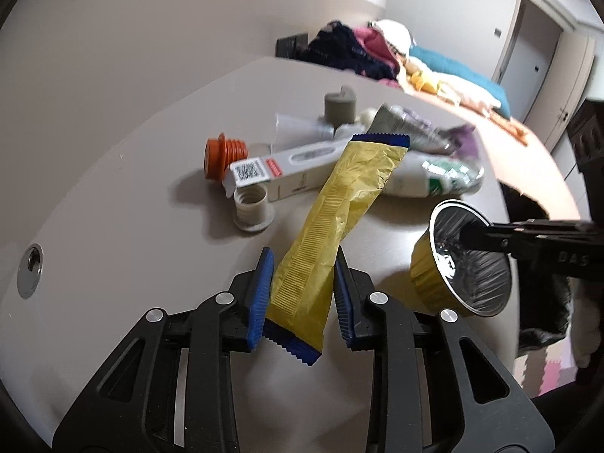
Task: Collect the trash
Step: 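Carry wrapper and foil cup over the bin and open both tools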
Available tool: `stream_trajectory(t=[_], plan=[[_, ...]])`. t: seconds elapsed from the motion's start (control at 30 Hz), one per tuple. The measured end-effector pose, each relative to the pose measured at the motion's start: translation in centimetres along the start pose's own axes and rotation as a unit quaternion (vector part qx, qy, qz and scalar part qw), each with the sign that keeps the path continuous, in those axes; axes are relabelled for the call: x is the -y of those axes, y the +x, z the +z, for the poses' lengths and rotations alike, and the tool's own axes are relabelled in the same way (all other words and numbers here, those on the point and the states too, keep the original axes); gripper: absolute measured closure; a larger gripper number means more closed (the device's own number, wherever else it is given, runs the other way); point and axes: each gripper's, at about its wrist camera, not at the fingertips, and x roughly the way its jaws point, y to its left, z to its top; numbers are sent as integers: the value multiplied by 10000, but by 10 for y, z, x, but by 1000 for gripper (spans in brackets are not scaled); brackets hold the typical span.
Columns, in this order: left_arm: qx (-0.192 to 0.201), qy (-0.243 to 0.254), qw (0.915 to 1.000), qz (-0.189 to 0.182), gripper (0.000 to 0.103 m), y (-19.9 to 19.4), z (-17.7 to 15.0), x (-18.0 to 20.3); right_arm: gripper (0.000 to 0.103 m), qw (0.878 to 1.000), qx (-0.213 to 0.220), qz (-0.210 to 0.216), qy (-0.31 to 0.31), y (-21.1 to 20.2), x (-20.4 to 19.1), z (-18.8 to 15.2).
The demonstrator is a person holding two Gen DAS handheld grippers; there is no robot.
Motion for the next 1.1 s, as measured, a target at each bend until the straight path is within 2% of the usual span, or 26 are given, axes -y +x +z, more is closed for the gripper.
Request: stream_trajectory(t=[0.2,0.43,0.8,1.1], plan=[[205,-12,9997,-91,73,-14,12,16,96,9996,273,-45,78,-27,12,3],[365,137,9987,-340,73,-17,33,56,96,9975,645,-144,259,-64,37,2],[378,603,9940,-830,73,-7,52,128,96,9913,1060,-362,691,-117,96,-13],[312,1017,9859,-1289,72,6,63,188,96,9821,1374,-601,1136,-157,148,-30]])
